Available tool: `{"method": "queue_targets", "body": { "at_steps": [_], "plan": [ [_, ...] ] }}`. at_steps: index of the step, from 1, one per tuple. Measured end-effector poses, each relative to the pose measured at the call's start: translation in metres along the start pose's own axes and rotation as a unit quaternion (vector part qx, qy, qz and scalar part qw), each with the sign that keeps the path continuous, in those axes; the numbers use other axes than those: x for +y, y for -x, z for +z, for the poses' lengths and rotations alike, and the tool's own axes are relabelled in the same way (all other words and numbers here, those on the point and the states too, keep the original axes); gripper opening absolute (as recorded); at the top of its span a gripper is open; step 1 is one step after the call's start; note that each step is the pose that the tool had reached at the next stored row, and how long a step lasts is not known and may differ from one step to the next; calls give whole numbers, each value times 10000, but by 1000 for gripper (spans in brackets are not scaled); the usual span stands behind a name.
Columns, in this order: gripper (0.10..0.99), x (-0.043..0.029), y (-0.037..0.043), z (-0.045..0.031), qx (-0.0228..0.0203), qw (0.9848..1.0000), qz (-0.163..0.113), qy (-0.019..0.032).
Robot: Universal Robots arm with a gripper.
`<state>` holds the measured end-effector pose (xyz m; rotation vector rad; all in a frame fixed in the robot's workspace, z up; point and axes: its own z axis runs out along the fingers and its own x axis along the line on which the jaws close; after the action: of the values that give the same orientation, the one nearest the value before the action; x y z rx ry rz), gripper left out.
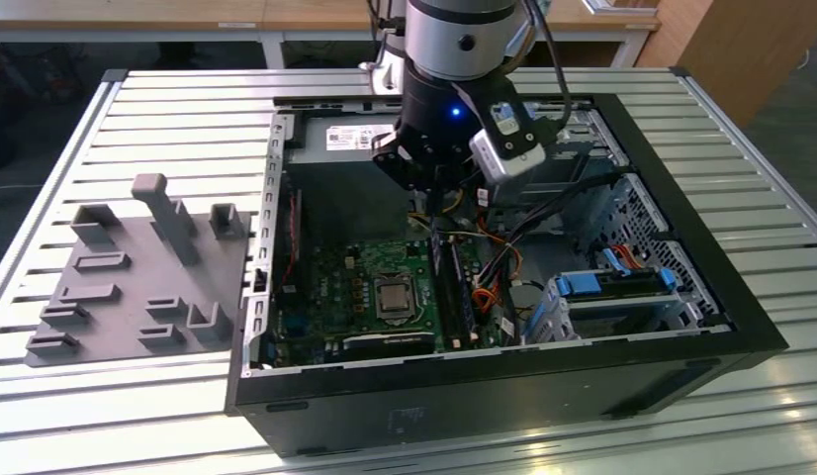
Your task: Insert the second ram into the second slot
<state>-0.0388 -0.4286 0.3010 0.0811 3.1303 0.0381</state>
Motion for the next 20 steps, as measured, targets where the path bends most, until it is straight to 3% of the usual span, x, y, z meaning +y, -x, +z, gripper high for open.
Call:
{"method": "queue_targets", "body": {
  "at_steps": [20],
  "plan": [
    [133, -3, -1, 118, 0, 10000, 0, -1]
  ]
}}
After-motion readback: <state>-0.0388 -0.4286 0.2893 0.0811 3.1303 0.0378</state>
